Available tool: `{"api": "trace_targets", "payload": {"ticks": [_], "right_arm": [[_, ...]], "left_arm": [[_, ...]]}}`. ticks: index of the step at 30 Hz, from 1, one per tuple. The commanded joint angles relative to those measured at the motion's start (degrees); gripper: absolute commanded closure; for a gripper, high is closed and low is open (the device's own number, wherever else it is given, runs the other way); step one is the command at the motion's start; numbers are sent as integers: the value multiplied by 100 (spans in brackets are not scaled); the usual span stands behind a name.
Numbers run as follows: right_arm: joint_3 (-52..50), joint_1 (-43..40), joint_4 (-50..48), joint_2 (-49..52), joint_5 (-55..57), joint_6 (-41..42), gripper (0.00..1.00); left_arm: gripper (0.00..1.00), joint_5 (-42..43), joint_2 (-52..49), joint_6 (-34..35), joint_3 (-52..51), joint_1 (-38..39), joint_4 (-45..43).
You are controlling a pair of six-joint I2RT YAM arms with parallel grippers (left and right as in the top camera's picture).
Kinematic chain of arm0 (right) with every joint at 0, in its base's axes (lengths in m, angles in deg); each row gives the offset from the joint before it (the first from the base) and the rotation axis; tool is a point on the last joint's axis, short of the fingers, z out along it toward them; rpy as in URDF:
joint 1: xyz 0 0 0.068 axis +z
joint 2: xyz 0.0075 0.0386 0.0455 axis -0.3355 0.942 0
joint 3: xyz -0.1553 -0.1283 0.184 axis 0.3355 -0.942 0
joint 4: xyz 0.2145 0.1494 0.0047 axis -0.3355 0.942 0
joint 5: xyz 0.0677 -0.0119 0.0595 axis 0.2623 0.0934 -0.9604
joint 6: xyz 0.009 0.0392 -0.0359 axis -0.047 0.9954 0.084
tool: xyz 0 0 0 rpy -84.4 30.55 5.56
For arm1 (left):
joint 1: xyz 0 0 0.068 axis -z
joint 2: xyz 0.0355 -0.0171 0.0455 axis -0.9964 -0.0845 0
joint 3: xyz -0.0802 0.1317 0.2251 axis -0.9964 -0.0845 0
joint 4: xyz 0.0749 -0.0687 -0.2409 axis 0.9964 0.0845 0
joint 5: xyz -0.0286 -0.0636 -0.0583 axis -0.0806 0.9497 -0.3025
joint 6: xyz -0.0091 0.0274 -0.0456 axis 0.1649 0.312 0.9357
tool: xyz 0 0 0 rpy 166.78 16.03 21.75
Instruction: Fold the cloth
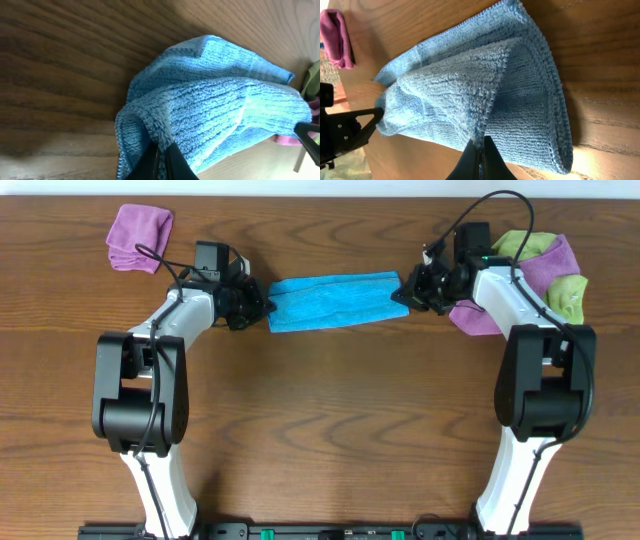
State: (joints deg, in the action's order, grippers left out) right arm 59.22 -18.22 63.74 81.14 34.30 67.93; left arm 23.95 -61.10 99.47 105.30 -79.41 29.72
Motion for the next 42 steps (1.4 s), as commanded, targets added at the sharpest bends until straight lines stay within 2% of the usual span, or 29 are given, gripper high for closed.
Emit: {"api": "trace_targets", "payload": {"ticks": [1, 7, 15, 22, 26, 33, 40, 41, 42], "right_arm": [[94, -35, 11, 68, -57, -50, 99], [92, -35, 2, 68, 94, -55, 99], [94, -28, -682, 68, 243, 98, 98], [92, -24, -1458, 70, 350, 365, 98], [94, -20, -1530, 70, 470, 424, 99], [94, -20, -627, 70, 245, 422, 99], [92, -24, -356, 70, 234, 415, 99], [92, -24, -350, 70, 232, 415, 98], [92, -24, -328, 70, 232, 415, 86]], "left_arm": [[94, -264, -105, -166, 31, 2, -31], [94, -304, -105, -35, 33, 2, -654], [94, -302, -105, 372, 37, 2, -1670], [94, -409, -107, 522, 72, 2, -2159], [94, -343, -107, 520, 131, 2, -2184], [94, -96, -107, 168, 131, 2, -1381], [94, -107, -107, 173, 131, -9, -1325], [63, -107, -107, 173, 131, -9, -1325], [21, -103, -107, 173, 131, -9, -1322]]}}
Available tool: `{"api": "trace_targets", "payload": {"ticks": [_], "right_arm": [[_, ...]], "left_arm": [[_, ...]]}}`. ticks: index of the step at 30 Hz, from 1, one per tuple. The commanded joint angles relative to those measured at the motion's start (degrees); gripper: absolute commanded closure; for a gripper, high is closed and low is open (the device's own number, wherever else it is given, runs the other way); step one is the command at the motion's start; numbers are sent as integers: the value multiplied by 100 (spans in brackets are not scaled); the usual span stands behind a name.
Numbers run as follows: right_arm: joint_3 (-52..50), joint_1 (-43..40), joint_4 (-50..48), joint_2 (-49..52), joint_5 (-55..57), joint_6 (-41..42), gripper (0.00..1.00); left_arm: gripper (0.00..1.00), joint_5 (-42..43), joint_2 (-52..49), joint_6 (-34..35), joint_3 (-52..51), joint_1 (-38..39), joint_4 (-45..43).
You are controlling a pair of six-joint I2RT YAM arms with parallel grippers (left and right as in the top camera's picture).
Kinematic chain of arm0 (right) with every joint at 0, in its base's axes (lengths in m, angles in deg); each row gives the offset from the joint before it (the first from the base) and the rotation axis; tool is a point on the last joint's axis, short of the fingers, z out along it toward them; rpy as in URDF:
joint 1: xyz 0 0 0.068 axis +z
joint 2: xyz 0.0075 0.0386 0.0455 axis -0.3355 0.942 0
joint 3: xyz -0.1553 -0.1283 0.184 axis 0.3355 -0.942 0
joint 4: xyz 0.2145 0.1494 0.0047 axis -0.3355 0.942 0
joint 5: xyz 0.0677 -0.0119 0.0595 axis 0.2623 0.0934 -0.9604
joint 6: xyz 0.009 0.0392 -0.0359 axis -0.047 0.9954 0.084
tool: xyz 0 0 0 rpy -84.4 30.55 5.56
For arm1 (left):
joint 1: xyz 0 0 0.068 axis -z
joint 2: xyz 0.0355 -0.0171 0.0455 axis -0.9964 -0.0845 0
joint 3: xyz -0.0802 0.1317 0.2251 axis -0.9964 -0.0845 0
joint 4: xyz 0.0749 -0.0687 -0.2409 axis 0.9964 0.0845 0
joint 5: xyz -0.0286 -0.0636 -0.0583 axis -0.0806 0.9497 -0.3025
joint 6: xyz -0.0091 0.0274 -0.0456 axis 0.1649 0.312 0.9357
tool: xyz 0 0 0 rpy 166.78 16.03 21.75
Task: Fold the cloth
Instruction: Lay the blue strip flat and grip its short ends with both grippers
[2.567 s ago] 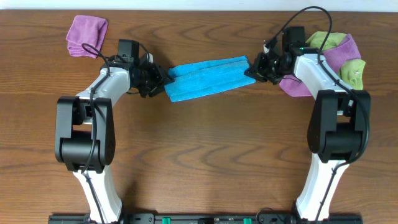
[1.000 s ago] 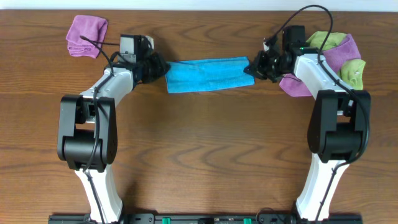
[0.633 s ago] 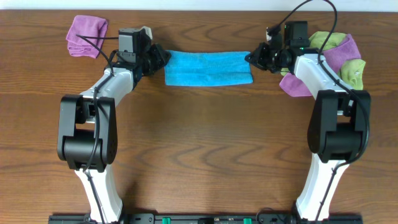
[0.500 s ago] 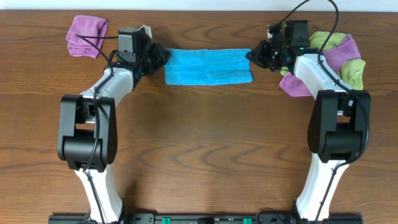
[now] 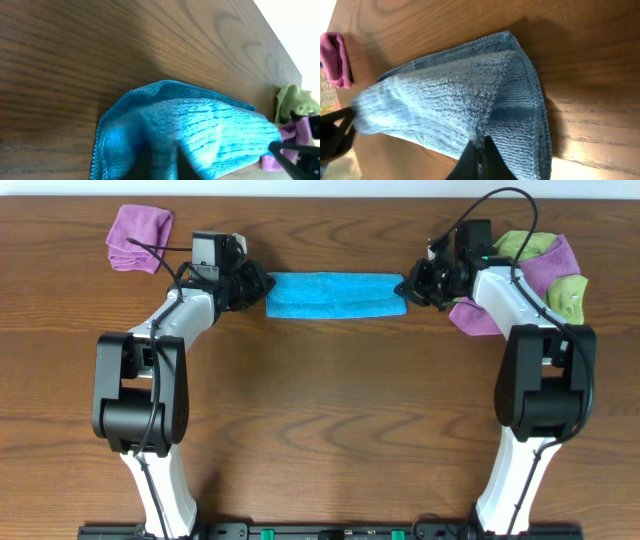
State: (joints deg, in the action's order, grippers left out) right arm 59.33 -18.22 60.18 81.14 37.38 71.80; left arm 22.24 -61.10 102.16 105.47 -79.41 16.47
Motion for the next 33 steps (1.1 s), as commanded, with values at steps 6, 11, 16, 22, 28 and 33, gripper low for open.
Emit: {"api": "trace_targets", "payload": {"ticks": [6, 11, 16, 22, 28, 33], "right_arm": [[83, -125, 286, -4, -116, -330, 25], [85, -216, 234, -496, 127, -522, 99], [98, 37, 157, -1163, 1399, -807, 99], [96, 372, 173, -1154, 2068, -964, 99], [96, 682, 164, -776, 2802, -1001, 99], [96, 804, 24, -413, 2905, -999, 99]], "left_arm": [[5, 525, -61, -249, 116, -127, 214], [4, 680, 393, -813, 170, -101, 540], [94, -498, 1134, -1808, 404, 251, 1001], [94, -1884, 1152, -1805, 404, 678, 1134], [94, -2437, 404, -1779, 404, 916, 857], [94, -2441, -17, -1716, 404, 931, 780]]}}
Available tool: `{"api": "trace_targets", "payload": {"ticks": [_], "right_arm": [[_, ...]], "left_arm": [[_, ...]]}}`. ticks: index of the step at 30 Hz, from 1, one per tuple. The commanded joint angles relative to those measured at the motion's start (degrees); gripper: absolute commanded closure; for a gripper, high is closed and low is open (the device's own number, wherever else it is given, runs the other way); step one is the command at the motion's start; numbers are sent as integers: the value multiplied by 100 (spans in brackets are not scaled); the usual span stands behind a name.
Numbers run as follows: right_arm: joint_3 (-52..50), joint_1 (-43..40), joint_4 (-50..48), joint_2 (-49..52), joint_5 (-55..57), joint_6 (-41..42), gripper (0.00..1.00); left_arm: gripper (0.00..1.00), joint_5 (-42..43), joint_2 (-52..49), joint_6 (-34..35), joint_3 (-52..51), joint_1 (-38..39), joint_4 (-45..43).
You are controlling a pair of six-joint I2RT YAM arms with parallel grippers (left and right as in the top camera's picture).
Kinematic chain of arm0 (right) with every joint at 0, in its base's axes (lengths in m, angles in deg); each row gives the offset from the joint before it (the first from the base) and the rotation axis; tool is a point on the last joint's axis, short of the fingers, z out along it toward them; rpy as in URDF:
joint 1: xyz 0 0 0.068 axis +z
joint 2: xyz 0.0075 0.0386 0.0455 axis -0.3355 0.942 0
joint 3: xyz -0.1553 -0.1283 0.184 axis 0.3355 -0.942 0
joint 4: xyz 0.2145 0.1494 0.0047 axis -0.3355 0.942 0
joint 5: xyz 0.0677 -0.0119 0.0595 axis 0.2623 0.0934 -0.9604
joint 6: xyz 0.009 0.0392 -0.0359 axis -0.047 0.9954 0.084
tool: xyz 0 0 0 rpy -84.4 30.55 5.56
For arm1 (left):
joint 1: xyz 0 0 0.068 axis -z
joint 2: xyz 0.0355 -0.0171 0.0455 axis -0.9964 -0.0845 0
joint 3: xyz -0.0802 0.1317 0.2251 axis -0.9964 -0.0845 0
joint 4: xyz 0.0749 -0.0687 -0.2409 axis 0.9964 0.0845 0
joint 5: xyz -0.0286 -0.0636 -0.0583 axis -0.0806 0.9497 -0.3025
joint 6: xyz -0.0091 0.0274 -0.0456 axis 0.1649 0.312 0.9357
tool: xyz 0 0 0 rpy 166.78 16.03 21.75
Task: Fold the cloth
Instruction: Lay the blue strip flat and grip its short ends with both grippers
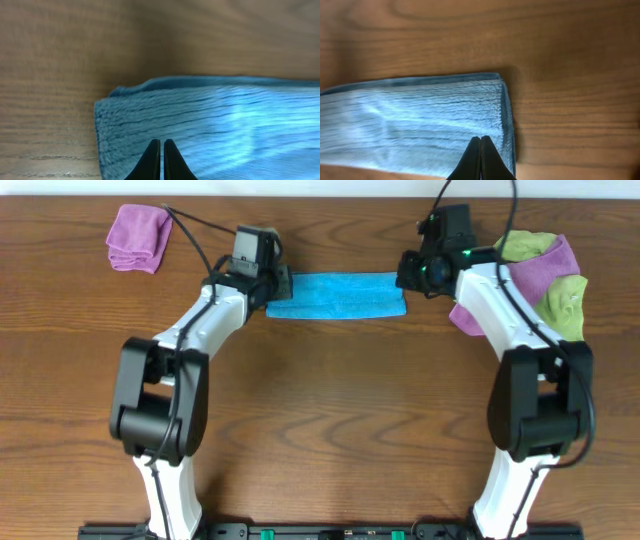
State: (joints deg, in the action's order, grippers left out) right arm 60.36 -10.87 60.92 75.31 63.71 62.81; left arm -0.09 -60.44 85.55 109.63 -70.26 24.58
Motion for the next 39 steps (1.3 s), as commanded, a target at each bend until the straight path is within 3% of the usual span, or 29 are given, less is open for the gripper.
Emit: {"api": "trace_targets", "payload": {"ticks": [1, 19, 31, 39], "right_arm": [[-7, 85, -79, 229, 269, -101, 98], [-7, 374, -129, 920, 133, -188, 99], [-7, 492, 1718, 1161, 164, -262, 98], [-7, 872, 2107, 1069, 129, -205, 98]], "left_arm": [[94, -208, -144, -55, -11, 15, -52], [94, -302, -643, 92, -11, 15, -11], [94, -387, -643, 90, -11, 11, 2343], [94, -1106, -619, 87, -11, -39, 2640]]}}
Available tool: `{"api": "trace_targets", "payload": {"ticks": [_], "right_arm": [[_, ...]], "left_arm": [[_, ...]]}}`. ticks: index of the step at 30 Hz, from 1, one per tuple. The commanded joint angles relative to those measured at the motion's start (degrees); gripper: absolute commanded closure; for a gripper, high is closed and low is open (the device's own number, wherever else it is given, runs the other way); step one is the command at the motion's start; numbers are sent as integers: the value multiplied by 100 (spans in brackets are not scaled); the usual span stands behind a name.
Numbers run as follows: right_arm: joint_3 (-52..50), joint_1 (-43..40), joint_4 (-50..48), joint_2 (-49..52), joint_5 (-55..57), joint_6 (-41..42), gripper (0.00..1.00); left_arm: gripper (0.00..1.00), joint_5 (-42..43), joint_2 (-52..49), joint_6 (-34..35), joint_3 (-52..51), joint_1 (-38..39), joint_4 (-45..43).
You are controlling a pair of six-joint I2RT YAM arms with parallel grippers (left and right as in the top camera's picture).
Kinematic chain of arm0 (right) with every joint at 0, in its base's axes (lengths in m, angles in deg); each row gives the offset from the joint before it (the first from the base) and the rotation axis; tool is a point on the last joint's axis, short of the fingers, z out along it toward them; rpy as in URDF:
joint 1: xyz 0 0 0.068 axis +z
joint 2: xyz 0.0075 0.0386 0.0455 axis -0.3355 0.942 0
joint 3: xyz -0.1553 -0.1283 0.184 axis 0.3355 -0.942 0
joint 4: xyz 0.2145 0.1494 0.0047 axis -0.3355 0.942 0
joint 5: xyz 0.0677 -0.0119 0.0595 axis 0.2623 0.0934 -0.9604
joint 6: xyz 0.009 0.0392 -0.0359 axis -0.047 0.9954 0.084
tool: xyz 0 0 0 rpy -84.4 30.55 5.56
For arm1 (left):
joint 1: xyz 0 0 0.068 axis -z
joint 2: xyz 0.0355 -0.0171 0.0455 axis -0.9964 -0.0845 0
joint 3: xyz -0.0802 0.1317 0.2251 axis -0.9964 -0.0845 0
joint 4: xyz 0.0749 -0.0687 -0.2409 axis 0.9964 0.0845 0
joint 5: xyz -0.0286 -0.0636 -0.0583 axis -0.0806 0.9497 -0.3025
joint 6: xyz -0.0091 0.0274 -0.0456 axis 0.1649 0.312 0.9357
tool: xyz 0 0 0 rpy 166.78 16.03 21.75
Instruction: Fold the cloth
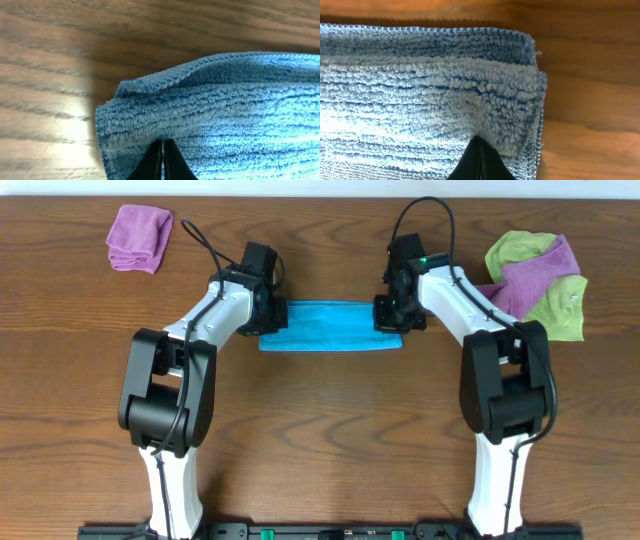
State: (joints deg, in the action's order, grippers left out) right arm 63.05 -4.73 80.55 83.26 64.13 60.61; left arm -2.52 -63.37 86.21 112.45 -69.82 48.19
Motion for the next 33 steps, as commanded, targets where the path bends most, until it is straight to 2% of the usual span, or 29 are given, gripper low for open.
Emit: {"api": "trace_targets", "payload": {"ticks": [1, 6, 11, 14, 18, 22, 24, 26, 30, 33], "right_arm": [[-275, 306, 131, 264, 125, 13, 99], [-273, 372, 81, 170, 203, 15, 99], [-271, 361, 192, -883, 199, -42, 99], [-271, 234, 205, -1578, 190, -269, 73], [-273, -452, 433, -2583, -4, -713, 53], [-442, -1856, 590, -3248, -1084, -1401, 41], [-822, -2538, 391, -3362, -2214, -1749, 41], [-1742, -3121, -186, -3285, -3515, -2041, 38], [-3047, -3025, -1436, -2796, -4367, -1530, 37], [-3270, -2712, -1998, -2240, -4551, -1239, 35]], "left_arm": [[94, -918, -326, 15, -293, -92, 299], [94, -890, -323, 9, -293, -105, 299], [94, -894, -326, 9, -293, -107, 297], [95, -892, -326, 11, -293, -107, 295], [95, -892, -326, 17, -293, -107, 299], [94, -887, -326, 28, -293, -107, 302], [94, -887, -326, 28, -293, -107, 302], [94, -890, -326, 50, -293, -107, 291], [94, -883, -323, 153, -293, -107, 262], [95, -839, -326, 177, -293, -107, 221]]}}
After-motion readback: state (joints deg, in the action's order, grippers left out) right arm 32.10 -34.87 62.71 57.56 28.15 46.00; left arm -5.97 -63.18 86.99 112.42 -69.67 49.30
